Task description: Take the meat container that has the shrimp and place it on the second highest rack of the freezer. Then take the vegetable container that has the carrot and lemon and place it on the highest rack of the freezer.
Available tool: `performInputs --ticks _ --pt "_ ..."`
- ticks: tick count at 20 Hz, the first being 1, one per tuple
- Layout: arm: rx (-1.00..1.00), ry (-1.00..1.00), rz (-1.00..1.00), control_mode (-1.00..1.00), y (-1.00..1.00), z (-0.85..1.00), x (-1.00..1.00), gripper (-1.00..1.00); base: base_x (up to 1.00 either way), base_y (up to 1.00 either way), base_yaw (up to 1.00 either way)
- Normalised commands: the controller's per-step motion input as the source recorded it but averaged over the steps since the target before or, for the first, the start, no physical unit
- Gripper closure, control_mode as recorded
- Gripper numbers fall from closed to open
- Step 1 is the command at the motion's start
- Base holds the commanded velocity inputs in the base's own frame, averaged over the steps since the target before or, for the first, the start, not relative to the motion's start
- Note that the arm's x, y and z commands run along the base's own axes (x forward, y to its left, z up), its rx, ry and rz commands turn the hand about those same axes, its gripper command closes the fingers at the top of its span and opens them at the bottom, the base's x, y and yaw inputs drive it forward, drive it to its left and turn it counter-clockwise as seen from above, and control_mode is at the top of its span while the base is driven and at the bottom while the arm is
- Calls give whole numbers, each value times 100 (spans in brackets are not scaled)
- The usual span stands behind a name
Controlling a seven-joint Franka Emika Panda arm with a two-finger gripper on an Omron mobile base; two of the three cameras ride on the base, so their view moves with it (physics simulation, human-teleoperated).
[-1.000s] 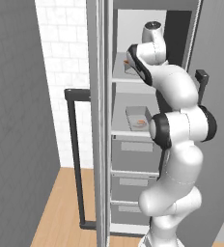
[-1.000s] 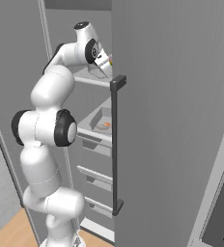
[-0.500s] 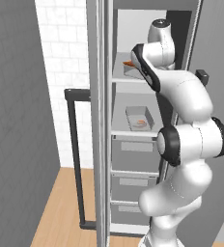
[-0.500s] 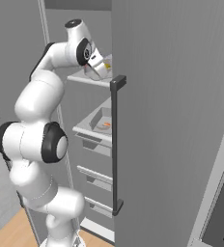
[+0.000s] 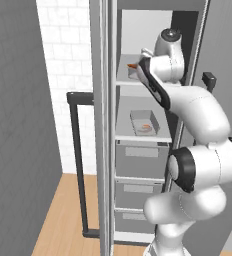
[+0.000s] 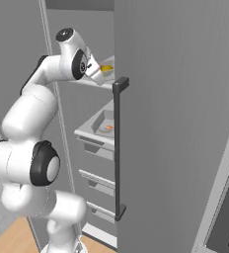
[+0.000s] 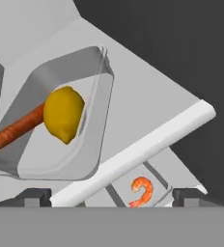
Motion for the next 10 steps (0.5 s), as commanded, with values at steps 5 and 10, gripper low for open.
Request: performInputs --ticks 5,10 --pt "0 -8 3 -100 -2 11 -97 -100 0 0 0" --pt "-3 1 19 -100 0 0 -100 -100 0 0 0"
